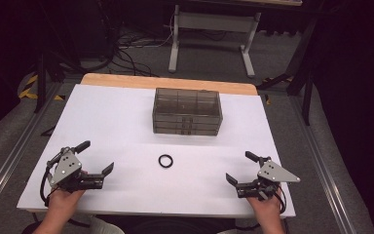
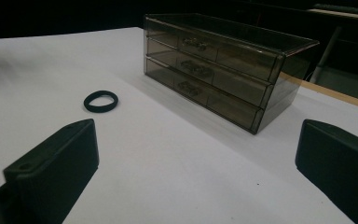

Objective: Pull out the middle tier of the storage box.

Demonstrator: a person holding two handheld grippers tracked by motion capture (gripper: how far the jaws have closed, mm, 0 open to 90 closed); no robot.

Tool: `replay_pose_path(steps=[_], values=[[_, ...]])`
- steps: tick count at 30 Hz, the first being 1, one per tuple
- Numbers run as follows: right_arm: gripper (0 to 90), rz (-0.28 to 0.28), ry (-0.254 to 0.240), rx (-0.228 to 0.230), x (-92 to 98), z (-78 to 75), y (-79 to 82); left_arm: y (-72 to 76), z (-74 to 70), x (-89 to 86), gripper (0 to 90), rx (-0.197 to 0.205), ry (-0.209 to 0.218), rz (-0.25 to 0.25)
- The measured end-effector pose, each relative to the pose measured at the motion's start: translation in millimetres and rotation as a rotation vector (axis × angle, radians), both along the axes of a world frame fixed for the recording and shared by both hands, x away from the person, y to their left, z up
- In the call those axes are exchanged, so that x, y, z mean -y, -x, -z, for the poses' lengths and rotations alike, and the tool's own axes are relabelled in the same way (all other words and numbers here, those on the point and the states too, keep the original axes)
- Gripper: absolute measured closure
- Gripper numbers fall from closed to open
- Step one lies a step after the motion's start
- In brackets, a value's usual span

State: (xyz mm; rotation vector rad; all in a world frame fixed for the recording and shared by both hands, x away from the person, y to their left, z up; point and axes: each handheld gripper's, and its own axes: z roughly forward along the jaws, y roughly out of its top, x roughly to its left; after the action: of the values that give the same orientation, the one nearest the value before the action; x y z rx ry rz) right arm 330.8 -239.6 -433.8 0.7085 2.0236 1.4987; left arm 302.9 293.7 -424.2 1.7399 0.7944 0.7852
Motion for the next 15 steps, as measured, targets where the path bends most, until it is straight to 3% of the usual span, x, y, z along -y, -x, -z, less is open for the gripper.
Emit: replay_pose_path(steps=[15], values=[[0.0,0.015,-0.003,0.0,-0.4,0.2,0.7,-0.2,-0.2,-2.7,0.4,-0.002,0.007,-0.004]])
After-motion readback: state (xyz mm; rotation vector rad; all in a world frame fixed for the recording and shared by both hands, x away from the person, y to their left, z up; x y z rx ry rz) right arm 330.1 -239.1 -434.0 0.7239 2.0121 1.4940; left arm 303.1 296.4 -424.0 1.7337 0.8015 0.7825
